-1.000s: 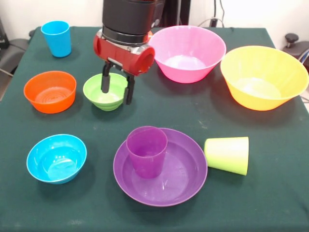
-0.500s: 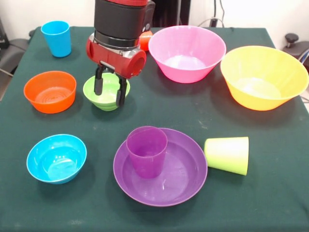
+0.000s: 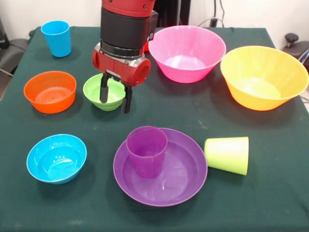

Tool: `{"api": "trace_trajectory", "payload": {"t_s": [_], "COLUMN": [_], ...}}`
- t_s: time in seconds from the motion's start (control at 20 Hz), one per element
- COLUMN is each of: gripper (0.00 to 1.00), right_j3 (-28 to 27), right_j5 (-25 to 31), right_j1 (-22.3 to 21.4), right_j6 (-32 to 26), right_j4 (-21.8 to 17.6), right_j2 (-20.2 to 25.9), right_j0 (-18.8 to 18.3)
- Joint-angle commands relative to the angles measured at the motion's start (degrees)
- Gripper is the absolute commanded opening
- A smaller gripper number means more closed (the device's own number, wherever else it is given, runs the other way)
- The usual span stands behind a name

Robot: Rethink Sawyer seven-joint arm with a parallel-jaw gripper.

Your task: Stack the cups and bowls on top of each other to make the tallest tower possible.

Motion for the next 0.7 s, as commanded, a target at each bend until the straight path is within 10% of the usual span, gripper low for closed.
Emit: {"api": "trace_trajectory", "payload": {"t_s": [0.05, 0.7], "gripper": [1.0, 1.0], "right_j3": [0.69, 3.21], "right_j5": [-3.02, -2.26], "right_j1": [4.43, 2.74], "right_j6": [-5.78, -5.78], "right_j4": [-4.76, -3.92], "right_j2": [5.27, 5.29], "right_j0": [1.25, 0.86]}}
